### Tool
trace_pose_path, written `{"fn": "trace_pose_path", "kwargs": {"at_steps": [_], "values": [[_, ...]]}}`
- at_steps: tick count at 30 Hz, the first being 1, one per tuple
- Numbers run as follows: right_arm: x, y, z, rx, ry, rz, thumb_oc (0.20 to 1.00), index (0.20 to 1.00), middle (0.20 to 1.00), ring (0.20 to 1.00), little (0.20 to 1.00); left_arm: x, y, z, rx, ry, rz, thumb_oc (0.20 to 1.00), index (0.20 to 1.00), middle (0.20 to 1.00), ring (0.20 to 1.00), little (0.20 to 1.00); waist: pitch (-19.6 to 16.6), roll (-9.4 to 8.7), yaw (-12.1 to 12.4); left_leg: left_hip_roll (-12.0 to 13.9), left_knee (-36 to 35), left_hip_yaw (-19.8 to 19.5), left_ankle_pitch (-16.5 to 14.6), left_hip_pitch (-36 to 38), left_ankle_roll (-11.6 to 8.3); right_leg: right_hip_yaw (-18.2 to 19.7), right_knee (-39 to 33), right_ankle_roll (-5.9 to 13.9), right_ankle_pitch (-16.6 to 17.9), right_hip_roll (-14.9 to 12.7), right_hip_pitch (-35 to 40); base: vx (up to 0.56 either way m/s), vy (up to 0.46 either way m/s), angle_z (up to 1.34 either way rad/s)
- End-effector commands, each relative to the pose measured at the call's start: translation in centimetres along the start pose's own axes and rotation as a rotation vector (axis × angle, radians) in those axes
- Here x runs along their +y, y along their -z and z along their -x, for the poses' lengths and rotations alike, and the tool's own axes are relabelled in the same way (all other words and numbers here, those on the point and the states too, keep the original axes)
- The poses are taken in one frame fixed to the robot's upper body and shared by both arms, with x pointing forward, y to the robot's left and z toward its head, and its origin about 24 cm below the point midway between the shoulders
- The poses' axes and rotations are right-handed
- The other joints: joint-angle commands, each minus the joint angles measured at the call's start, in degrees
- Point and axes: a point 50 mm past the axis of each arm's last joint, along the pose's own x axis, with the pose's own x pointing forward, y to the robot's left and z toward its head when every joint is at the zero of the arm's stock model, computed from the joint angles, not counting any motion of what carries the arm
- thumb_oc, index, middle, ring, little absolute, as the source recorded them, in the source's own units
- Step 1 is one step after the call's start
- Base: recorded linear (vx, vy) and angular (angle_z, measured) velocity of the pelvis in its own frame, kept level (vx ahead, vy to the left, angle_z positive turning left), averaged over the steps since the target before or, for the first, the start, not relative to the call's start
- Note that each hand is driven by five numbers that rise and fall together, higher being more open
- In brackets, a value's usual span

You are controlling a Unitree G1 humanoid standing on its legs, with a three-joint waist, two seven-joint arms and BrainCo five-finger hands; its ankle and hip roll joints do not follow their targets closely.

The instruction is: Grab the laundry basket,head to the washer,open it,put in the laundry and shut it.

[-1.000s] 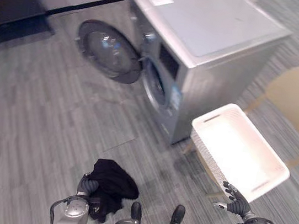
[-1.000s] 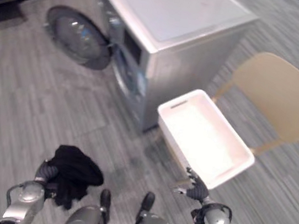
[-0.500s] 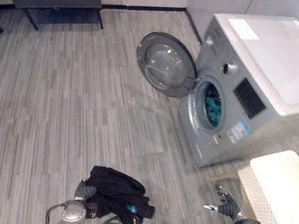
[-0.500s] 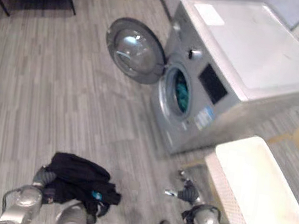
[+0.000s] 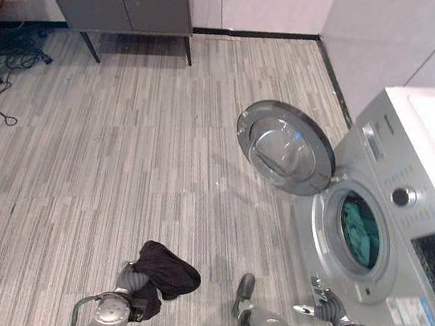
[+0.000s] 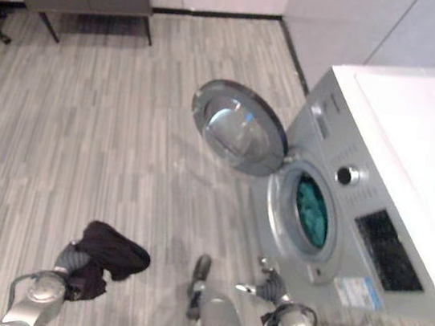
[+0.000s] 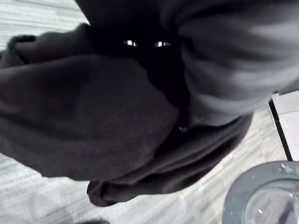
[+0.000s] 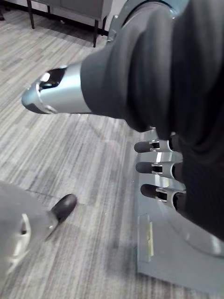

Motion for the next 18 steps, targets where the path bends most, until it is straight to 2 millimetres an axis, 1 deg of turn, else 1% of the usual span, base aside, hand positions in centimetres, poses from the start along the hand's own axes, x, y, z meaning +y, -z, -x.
{"fn": "trace_pose_path", "kwargs": {"at_steps": [1, 2, 3, 4, 5, 6, 7, 8, 9, 10, 11, 12, 13, 15, 16, 17, 18], "values": [[-1.7, -2.1, -0.4, -0.094, 0.038, 0.018, 1.0, 1.0, 1.0, 1.0, 1.0, 0.4, -2.2, -0.1, -0.111, 0.003, -0.014, 0.2, 0.2, 0.2, 0.2, 0.2, -0.9, -1.07, -1.5, -1.4, 4.8, -0.8, -1.9, -7.8, -0.47, 0.6, -6.0, 12.54, -4.6, -3.6, 8.2, 0.14, -0.089, -0.34], [-1.8, -2.0, -0.3, -0.091, 0.038, 0.02, 1.0, 1.0, 1.0, 1.0, 1.0, 0.3, -1.9, 0.0, -0.106, 0.004, -0.01, 0.2, 0.2, 0.2, 0.2, 0.2, -1.2, -0.91, -1.1, -1.2, 5.4, -2.6, -0.8, -8.4, -1.04, 1.6, -6.6, 12.21, -4.9, -2.8, 8.7, 0.15, -0.045, -0.63], [-2.2, -2.3, -0.4, -0.099, 0.044, 0.021, 1.0, 1.0, 1.0, 1.0, 1.0, 0.0, -2.1, -0.1, -0.114, 0.01, 0.003, 0.2, 0.2, 0.2, 0.2, 0.2, -1.4, -1.23, -0.5, -2.3, 5.1, -7.2, -1.4, -10.8, -1.0, 4.0, -7.8, 12.02, -5.5, -2.0, 9.5, 0.2, 0.027, -0.76], [-2.4, -2.5, -0.5, -0.104, 0.047, 0.027, 1.0, 1.0, 1.0, 1.0, 1.0, -0.1, -2.1, -0.1, -0.115, 0.012, 0.009, 0.2, 0.2, 0.2, 0.2, 0.2, -1.6, -1.45, -0.1, -3.1, 3.6, -9.6, -1.9, -11.6, -0.99, 5.5, -7.9, 11.96, -5.6, -1.7, 9.7, 0.13, 0.024, -1.63], [-2.3, -2.5, -0.5, -0.105, 0.047, 0.027, 1.0, 1.0, 1.0, 1.0, 1.0, -0.1, -2.1, -0.1, -0.116, 0.012, 0.009, 0.2, 0.2, 0.2, 0.2, 0.2, -1.8, -1.59, -0.1, -3.3, 3.4, -9.5, -1.7, -11.7, -0.95, 5.5, -7.9, 11.98, -5.5, -1.9, 9.5, 0.17, 0.018, -1.87], [-2.6, -2.8, -0.6, -0.112, 0.049, 0.031, 1.0, 1.0, 1.0, 1.0, 1.0, -0.3, -2.3, -0.1, -0.128, 0.01, 0.035, 0.2, 0.2, 0.2, 0.2, 0.2, -1.7, -1.75, 0.9, -4.6, 1.9, -14.2, -1.5, -13.1, -1.05, 8.8, -8.1, 11.97, -6.0, -0.9, 10.3, 0.16, 0.014, -1.82], [-2.6, -2.8, -0.7, -0.111, 0.047, 0.032, 1.0, 1.0, 1.0, 1.0, 1.0, -0.3, -2.3, -0.1, -0.13, 0.012, 0.04, 0.2, 0.2, 0.2, 0.2, 0.2, -1.6, -1.9, 1.4, -5.2, 1.5, -16.2, -0.9, -13.9, -1.04, 10.6, -7.8, 11.89, -6.1, -0.3, 10.4, 0.16, 0.014, -1.23], [-2.6, -2.8, -0.7, -0.111, 0.047, 0.031, 1.0, 1.0, 1.0, 1.0, 1.0, -0.3, -2.3, -0.1, -0.13, 0.011, 0.04, 0.2, 0.2, 0.2, 0.2, 0.2, -1.7, -2.01, 1.4, -5.3, 1.3, -16.2, -0.7, -14.1, -1.02, 10.6, -7.8, 11.91, -6.0, -0.5, 10.2, 0.1, 0.03, -1.14], [-2.7, -2.6, -0.7, -0.105, 0.052, 0.015, 1.0, 1.0, 1.0, 1.0, 1.0, -0.4, -2.5, 0.0, -0.139, 0.012, 0.059, 0.2, 0.2, 0.2, 0.2, 0.2, -1.3, -2.23, 1.7, -6.1, 2.2, -18.3, 0.1, -15.9, -1.03, 13.6, -6.9, 11.6, -6.5, 0.4, 10.4, 0.05, 0.021, -1.68], [-2.7, -2.6, -0.7, -0.105, 0.052, 0.015, 1.0, 1.0, 1.0, 1.0, 1.0, -0.4, -2.5, 0.0, -0.139, 0.012, 0.059, 0.2, 0.2, 0.2, 0.2, 0.2, -1.2, -2.24, 1.9, -6.1, 2.3, -18.2, 0.0, -15.9, -1.03, 13.8, -6.8, 11.6, -6.5, 0.5, 10.4, 0.11, 0.054, -2.18], [-2.5, -2.1, -0.6, -0.087, 0.05, 0.007, 1.0, 1.0, 1.0, 1.0, 1.0, -0.4, -2.6, 0.0, -0.142, 0.019, 0.056, 0.2, 0.2, 0.2, 0.2, 0.2, -0.9, -2.27, 1.6, -6.0, 2.5, -17.6, 0.2, -15.9, -0.74, 16.6, -5.8, 11.34, -6.7, 1.4, 10.0, 0.05, 0.034, -2.16], [-2.5, -2.1, -0.6, -0.087, 0.051, 0.006, 1.0, 1.0, 1.0, 1.0, 1.0, -0.4, -2.6, 0.0, -0.142, 0.019, 0.056, 0.2, 0.2, 0.2, 0.2, 0.2, -0.8, -2.27, 1.8, -5.9, 2.5, -17.4, 0.1, -15.8, -0.74, 16.8, -5.8, 11.34, -6.7, 1.5, 10.1, 0.07, 0.06, -1.8], [-2.4, -1.9, -0.6, -0.077, 0.049, 0.001, 1.0, 1.0, 1.0, 1.0, 1.0, -0.4, -2.6, 0.0, -0.141, 0.026, 0.05, 0.2, 0.2, 0.2, 0.2, 0.2, -0.8, -2.3, 1.6, -5.9, 2.2, -16.8, 0.0, -15.2, -0.4, 18.1, -5.6, 11.47, -6.5, 2.0, 10.0, 0.05, 0.056, -1.09], [-2.2, -1.5, -0.5, -0.062, 0.044, -0.002, 1.0, 1.0, 1.0, 1.0, 1.0, -0.4, -2.4, 0.0, -0.134, 0.033, 0.043, 0.2, 0.2, 0.2, 0.2, 0.2, -1.1, -2.08, 0.8, -5.4, 0.5, -14.9, -0.1, -13.8, 0.27, 19.9, -5.6, 11.87, -6.0, 2.5, 9.6, 0.05, 0.122, -0.95], [-2.1, -1.5, -0.5, -0.066, 0.04, -0.004, 1.0, 1.0, 1.0, 1.0, 1.0, -0.3, -2.5, 0.1, -0.14, 0.03, 0.036, 0.2, 0.2, 0.2, 0.2, 0.2, -1.1, -2.25, 0.4, -5.3, -0.3, -12.4, -0.3, -13.1, 1.01, 22.0, -5.3, 12.6, -5.2, 3.1, 8.5, 0.03, 0.122, -1.02], [-2.0, -1.5, -0.5, -0.066, 0.04, -0.004, 1.0, 1.0, 1.0, 1.0, 1.0, -0.3, -2.5, 0.1, -0.14, 0.03, 0.036, 0.2, 0.2, 0.2, 0.2, 0.2, -1.1, -2.25, 0.6, -5.3, -0.3, -12.2, -0.3, -13.0, 1.01, 22.2, -5.3, 12.61, -5.2, 3.2, 8.4, 0.01, 0.118, -1.19], [-1.9, -1.6, -0.6, -0.066, 0.034, 0.0, 1.0, 1.0, 1.0, 1.0, 1.0, -0.2, -2.6, 0.1, -0.144, 0.029, 0.035, 0.2, 0.2, 0.2, 0.2, 0.2, -1.0, -2.35, 0.5, -5.1, -0.6, -10.7, -0.4, -13.0, 1.39, 22.8, -4.9, 12.79, -5.2, 3.5, 7.9, -0.02, 0.055, -0.93]]}}
